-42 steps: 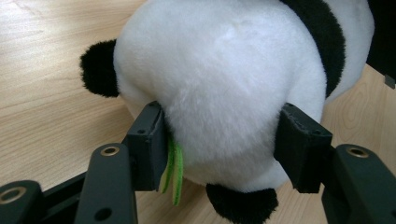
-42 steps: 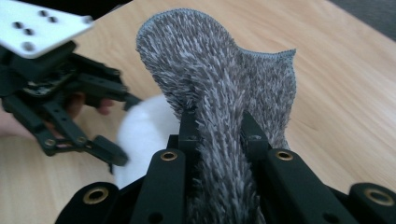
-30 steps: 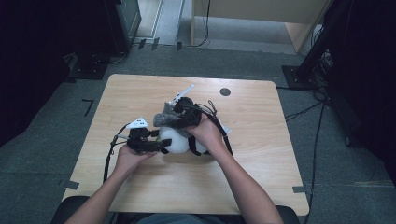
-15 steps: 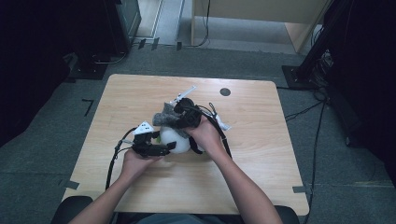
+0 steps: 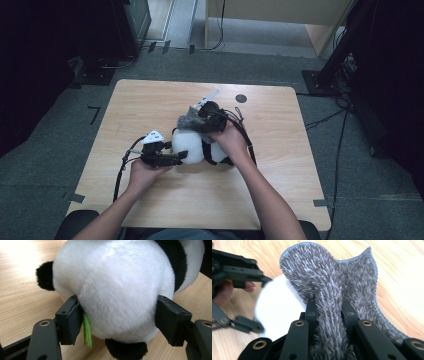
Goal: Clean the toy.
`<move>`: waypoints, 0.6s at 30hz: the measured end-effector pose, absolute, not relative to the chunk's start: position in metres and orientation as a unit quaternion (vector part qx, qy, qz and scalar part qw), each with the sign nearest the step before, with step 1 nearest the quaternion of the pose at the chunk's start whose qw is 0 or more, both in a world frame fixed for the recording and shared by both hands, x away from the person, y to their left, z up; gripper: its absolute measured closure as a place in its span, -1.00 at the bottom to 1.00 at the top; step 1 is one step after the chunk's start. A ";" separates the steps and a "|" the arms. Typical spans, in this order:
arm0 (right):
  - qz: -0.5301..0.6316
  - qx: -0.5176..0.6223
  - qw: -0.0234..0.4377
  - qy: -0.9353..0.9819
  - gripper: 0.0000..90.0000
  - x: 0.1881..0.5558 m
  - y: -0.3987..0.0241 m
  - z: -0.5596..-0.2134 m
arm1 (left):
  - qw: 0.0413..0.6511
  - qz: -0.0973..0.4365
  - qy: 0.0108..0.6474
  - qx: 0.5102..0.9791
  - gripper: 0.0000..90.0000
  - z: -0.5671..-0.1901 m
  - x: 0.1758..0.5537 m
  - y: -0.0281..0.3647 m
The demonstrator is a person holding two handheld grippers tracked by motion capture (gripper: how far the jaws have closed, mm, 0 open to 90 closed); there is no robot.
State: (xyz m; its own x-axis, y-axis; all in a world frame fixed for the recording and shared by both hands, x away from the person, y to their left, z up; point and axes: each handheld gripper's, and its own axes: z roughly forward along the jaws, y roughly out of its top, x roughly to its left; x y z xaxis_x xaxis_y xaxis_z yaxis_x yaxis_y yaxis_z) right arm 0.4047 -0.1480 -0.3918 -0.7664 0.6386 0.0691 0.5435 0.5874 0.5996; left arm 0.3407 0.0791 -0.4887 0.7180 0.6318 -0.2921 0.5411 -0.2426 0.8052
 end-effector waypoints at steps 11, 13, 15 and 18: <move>0.338 0.385 0.084 0.855 0.64 0.407 -0.204 -0.384 | 0.491 0.036 0.374 0.786 -0.40 -0.490 0.343 0.080; 0.342 0.391 0.082 0.850 0.65 0.406 -0.212 -0.384 | 0.491 0.038 0.372 0.787 -0.41 -0.490 0.343 0.080; 0.348 0.392 0.078 0.848 0.65 0.405 -0.219 -0.385 | 0.492 0.039 0.370 0.787 -0.43 -0.490 0.343 0.080; 0.352 0.391 0.081 0.847 0.65 0.403 -0.228 -0.387 | 0.494 0.038 0.368 0.786 -0.43 -0.490 0.343 0.080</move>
